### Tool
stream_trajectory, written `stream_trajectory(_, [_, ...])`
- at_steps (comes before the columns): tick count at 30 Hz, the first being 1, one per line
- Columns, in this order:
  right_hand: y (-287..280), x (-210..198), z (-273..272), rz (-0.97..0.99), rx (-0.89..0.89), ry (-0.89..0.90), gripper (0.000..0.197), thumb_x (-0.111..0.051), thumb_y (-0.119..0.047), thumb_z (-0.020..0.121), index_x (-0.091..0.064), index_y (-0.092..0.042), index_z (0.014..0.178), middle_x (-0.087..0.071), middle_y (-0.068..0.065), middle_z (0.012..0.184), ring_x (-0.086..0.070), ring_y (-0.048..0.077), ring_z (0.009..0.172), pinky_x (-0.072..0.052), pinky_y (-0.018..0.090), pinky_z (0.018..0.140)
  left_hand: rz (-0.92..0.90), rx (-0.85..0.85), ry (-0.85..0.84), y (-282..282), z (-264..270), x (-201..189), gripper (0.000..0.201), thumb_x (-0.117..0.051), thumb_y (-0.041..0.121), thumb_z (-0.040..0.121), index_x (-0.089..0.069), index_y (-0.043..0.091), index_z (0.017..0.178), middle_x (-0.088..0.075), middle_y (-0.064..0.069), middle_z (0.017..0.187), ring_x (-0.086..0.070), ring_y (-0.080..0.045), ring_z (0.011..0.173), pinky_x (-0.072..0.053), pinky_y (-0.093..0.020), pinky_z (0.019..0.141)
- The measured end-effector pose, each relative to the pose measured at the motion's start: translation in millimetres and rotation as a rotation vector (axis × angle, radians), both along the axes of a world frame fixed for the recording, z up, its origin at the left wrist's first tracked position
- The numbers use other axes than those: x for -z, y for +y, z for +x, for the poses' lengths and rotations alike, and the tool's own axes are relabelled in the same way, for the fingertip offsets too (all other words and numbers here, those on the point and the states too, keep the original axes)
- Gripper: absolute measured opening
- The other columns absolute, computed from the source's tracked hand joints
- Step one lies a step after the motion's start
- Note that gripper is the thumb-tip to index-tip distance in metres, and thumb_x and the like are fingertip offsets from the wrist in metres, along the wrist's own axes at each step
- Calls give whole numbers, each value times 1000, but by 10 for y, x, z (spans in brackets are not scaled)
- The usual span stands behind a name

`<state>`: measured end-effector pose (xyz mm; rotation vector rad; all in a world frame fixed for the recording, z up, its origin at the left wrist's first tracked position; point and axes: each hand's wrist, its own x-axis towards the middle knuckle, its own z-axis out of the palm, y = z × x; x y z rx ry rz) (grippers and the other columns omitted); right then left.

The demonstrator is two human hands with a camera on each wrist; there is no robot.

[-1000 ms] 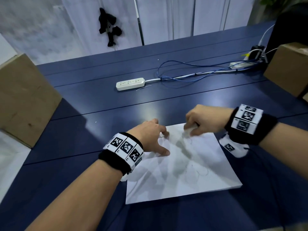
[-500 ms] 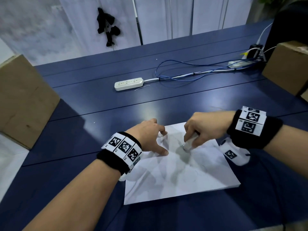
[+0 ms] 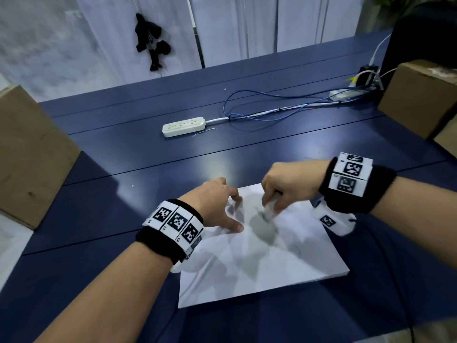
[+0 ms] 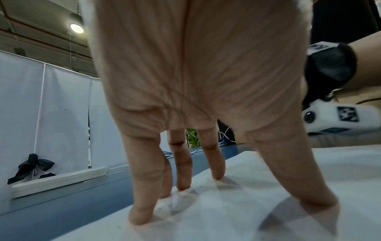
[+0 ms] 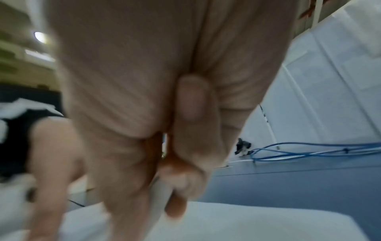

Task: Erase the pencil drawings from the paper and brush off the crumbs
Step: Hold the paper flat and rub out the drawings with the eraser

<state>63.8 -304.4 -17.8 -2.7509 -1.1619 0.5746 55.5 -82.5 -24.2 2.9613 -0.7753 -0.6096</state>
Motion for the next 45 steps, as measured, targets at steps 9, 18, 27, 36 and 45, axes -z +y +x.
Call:
stream_trajectory(9, [-118,31,-61,17,22,15,40,-57,-58,77,-74,-31,101,-58,-6,78,-54,11,73,-49,36,70,-8,-10,-3,13,1,11,73,-80,62,66,-56,34,129,-41,6,105,-51,-22,106,-48,-35,85])
stream_trajectory(18, [-156,59,188,21,158,-197,21,-65,-36,86,-75,-27,102,-55,-8,71,-47,12,68,-45,30,67,-10,-10,-7,8,-5,8,74,-80,62,66,-56,33,130,-42,5,107,-51,-22,105,-47,-34,84])
stream_trajectory(27, [-146,-4,101,38,113,-70,44,-56,-63,76,-75,-32,100,-65,-7,74,-59,12,72,-53,36,73,-22,-7,-3,3,13,16,73,-80,61,66,-56,33,129,-40,6,105,-48,-18,98,-44,-31,80])
stream_trajectory(36, [-237,33,-76,-7,51,84,29,-68,-52,80,-73,-36,104,-60,-14,73,-54,-2,71,-41,14,63,-12,-13,3,7,3,13,75,-80,62,66,-55,33,130,-42,7,107,-52,-20,105,-49,-39,89])
stream_trajectory(45, [-217,7,6,36,104,-9,20,-68,-42,83,-75,-33,100,-56,-8,72,-51,7,68,-42,17,62,-16,-16,-4,13,-5,16,73,-80,62,66,-55,34,129,-41,7,106,-51,-20,105,-48,-35,84])
